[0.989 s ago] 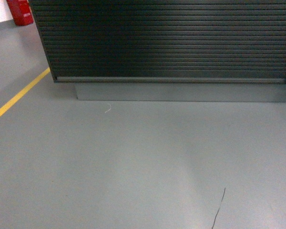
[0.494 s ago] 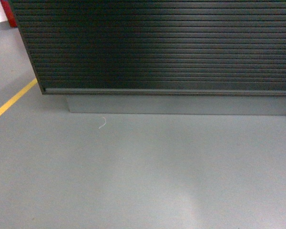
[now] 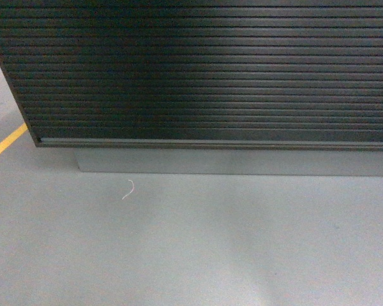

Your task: Place dark red mango on scale at checkout

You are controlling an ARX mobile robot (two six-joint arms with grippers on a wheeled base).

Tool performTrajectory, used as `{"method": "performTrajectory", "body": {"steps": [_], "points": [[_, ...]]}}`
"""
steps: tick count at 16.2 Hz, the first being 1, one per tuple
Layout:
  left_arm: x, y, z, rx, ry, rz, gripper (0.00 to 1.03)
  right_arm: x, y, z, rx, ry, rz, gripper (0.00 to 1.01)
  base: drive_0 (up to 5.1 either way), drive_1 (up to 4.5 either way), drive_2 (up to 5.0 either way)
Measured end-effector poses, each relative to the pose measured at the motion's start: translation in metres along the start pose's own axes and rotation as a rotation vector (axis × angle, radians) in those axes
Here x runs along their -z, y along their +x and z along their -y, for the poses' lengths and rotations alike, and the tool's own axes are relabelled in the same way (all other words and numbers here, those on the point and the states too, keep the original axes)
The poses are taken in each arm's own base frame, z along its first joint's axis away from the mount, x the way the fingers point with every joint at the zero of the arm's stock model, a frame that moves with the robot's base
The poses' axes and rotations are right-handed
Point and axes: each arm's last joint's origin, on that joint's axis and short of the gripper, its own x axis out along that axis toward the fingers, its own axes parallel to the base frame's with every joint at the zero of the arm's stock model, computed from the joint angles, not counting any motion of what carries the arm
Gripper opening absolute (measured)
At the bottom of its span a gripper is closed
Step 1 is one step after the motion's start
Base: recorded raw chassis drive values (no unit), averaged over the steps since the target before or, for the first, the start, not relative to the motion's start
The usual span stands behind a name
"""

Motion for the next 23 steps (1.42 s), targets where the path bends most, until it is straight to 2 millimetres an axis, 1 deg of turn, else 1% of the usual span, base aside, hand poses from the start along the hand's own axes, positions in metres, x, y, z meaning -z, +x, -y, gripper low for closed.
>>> {"method": "performTrajectory", "body": {"steps": [19,20,23], "points": [[-0.0006,0.0,0.0,0.001,0.0,0.006,0.98,-0.0004,0.0,0.0,0.0,0.0,0.004,0.98,0.0,4.31,-4.3],[0.0012,0.0,0.0,0.001,0.0,-0.012,0.98,0.0001,0.0,0.0,0.0,0.0,-0.001,0.98,0.0,4.3,-4.3],[0.0001,0.0,0.0,0.0,0.0,-0.001,0.98,0.0001,0.0,0.0,0.0,0.0,-0.002,0.98,0.0,0.0,0.0]]}}
